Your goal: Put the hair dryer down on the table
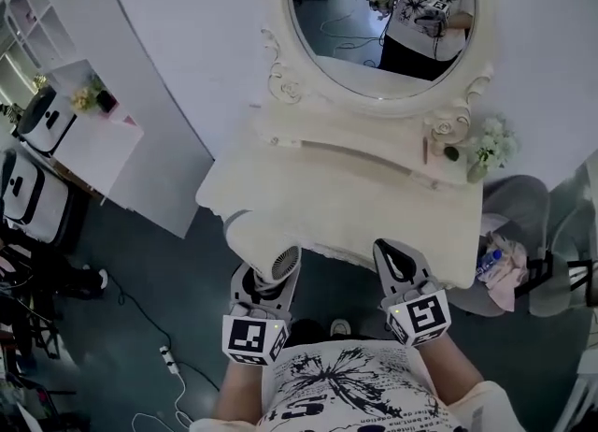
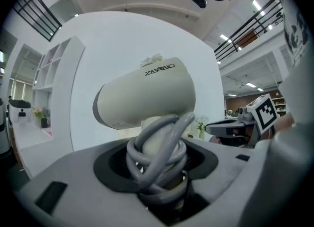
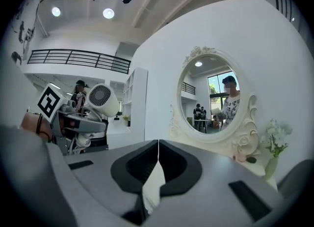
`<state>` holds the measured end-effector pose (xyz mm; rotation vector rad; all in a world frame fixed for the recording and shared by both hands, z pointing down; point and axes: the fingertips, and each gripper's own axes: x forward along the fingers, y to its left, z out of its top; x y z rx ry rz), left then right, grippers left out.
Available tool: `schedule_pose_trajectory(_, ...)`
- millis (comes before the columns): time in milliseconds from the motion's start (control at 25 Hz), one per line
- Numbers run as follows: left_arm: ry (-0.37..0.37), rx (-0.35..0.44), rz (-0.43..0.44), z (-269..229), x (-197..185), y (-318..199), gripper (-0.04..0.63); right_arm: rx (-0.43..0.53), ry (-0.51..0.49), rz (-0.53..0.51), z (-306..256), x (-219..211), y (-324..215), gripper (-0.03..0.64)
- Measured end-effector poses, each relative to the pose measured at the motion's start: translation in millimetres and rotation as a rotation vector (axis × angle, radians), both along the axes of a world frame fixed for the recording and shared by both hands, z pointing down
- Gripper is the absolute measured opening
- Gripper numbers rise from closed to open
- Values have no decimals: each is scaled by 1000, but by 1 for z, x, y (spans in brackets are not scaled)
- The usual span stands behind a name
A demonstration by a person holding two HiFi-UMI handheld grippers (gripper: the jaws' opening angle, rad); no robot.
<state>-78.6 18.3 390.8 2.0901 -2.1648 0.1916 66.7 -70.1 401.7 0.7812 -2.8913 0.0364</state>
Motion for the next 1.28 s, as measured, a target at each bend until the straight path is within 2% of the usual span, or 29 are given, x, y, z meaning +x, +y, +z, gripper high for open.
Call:
schedule_pose_trajectory(320,-9,-70,132,29,-13,-87,250,-53,18,137,21,0,-64,20)
schedule_pose_trajectory(480,-41,-119,235,43,-33,-138,250,-67,24,235,25,-12,-101,20)
schedule_pose_trajectory(760,-55,-222,431,77,-68,-209,250,-106,10,383,40,-47,-158,20)
schedule_pose_trajectory(960,-71,-314,566,118,-82,-236,250,-138,5,443,62,-72,-177,20)
schedule_pose_trajectory(1280,-163,-459,732,198,-81,-252,250,-210,67,510,118,-87,-194,20)
